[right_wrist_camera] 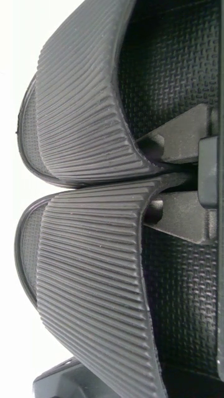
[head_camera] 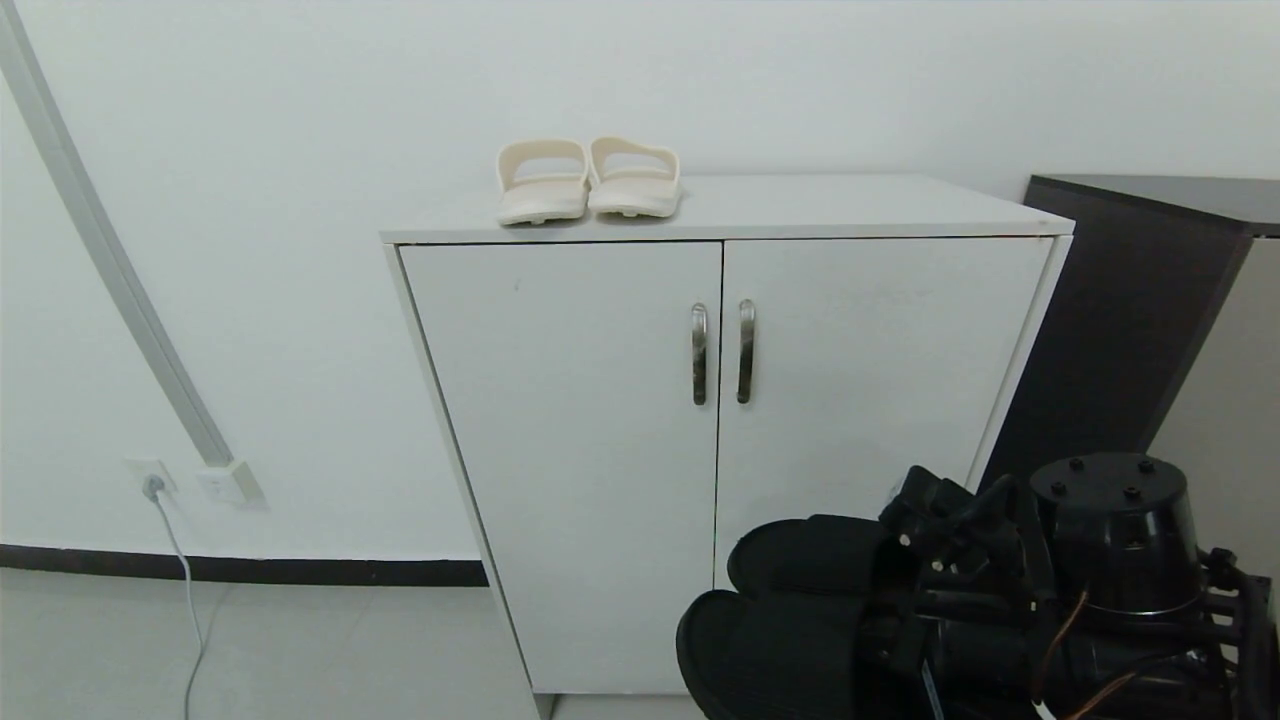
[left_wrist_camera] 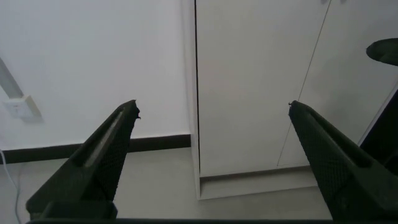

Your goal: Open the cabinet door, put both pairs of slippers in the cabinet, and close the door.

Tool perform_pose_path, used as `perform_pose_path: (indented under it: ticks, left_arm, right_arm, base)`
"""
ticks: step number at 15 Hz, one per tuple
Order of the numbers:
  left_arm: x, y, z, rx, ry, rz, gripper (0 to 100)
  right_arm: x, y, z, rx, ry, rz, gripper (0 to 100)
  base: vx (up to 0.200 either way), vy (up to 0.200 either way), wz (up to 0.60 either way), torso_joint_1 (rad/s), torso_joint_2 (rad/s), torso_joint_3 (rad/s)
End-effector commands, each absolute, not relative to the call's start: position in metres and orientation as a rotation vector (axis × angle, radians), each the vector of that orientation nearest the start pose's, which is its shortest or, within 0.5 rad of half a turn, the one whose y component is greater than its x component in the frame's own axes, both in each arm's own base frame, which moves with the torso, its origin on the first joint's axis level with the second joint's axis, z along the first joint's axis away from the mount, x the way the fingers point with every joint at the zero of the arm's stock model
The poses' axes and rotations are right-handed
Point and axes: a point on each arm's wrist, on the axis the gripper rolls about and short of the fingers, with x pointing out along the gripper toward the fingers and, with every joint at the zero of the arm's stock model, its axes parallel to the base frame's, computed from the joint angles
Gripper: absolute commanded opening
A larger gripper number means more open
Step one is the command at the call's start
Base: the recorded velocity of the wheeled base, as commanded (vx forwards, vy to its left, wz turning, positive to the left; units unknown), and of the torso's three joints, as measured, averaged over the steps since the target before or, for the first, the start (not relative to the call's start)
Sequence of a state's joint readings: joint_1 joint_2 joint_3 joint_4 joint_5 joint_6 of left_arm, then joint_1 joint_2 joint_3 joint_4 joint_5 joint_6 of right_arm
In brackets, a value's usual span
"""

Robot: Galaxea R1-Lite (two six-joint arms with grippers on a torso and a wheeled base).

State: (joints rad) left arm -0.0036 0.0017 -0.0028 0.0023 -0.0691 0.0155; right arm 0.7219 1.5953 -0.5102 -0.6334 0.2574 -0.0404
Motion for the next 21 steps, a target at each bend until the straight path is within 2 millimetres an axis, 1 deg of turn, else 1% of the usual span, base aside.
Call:
perform_pose_path:
  ticks: [1,5,8,9,10,11,12,13,14,16,17,18,21]
  left_arm:
    - [-0.023,-0.001,0.076,0.011,0.003,-0.071,100]
    - [-0.023,-0.001,0.078,0.002,-0.009,-0.052,100]
    - [-0.023,-0.001,0.078,-0.009,-0.001,-0.051,100]
    - [-0.024,-0.001,0.089,-0.007,-0.024,-0.019,100]
    - [-0.027,0.0,0.116,-0.03,-0.06,-0.006,100]
    - [-0.022,0.0,0.133,-0.061,-0.022,-0.024,100]
    - [-0.012,-0.001,0.139,-0.045,0.037,-0.079,100]
    - [-0.006,-0.002,0.142,-0.046,0.068,-0.146,100]
    - [0.011,-0.005,0.15,-0.06,0.118,-0.277,100]
    - [0.036,-0.01,0.161,-0.08,0.142,-0.388,100]
    - [0.038,-0.01,0.161,-0.081,0.141,-0.395,100]
    - [0.061,-0.014,0.169,-0.085,0.149,-0.458,100]
    - [0.102,-0.02,0.174,-0.101,0.198,-0.561,100]
  right_arm:
    - [0.181,0.167,0.135,-0.147,0.443,0.972,0]
    - [0.18,0.167,0.136,-0.147,0.438,0.973,0]
    - [0.18,0.166,0.135,-0.147,0.441,0.976,0]
    - [0.18,0.166,0.134,-0.148,0.444,0.976,0]
    - [0.18,0.166,0.134,-0.147,0.446,0.975,0]
    - [0.18,0.167,0.133,-0.148,0.448,0.977,0]
    - [0.181,0.168,0.132,-0.148,0.446,0.978,0]
    - [0.181,0.168,0.131,-0.148,0.449,0.978,0]
    - [0.18,0.168,0.13,-0.149,0.447,0.978,0]
    - [0.18,0.168,0.131,-0.148,0.442,0.979,0]
    - [0.18,0.168,0.131,-0.148,0.442,0.979,0]
    - [0.18,0.168,0.131,-0.148,0.442,0.979,0]
    - [0.18,0.168,0.131,-0.149,0.442,0.98,0]
  base:
    - [0.0,0.0,0.0,0.0,0.0,0.0]
    - [0.0,0.0,0.0,0.0,0.0,0.0]
    - [0.0,0.0,0.0,-0.032,0.09,0.105]
    - [0.0,0.0,0.0,0.0,0.0,0.0]
    - [0.0,0.0,0.0,0.0,0.0,0.0]
    - [0.0,0.0,0.0,0.0,0.0,0.0]
    - [0.0,0.0,0.0,0.0,0.0,0.0]
    - [0.0,0.0,0.0,0.0,0.0,0.0]
    - [0.0,0.0,0.0,0.0,0.0,0.0]
    - [0.0,0.0,0.0,0.0,0.0,0.0]
    - [0.0,0.0,0.0,0.0,0.0,0.0]
    - [0.0,0.0,0.0,0.0,0.0,0.0]
    - [0.0,0.0,0.0,0.0,0.0,0.0]
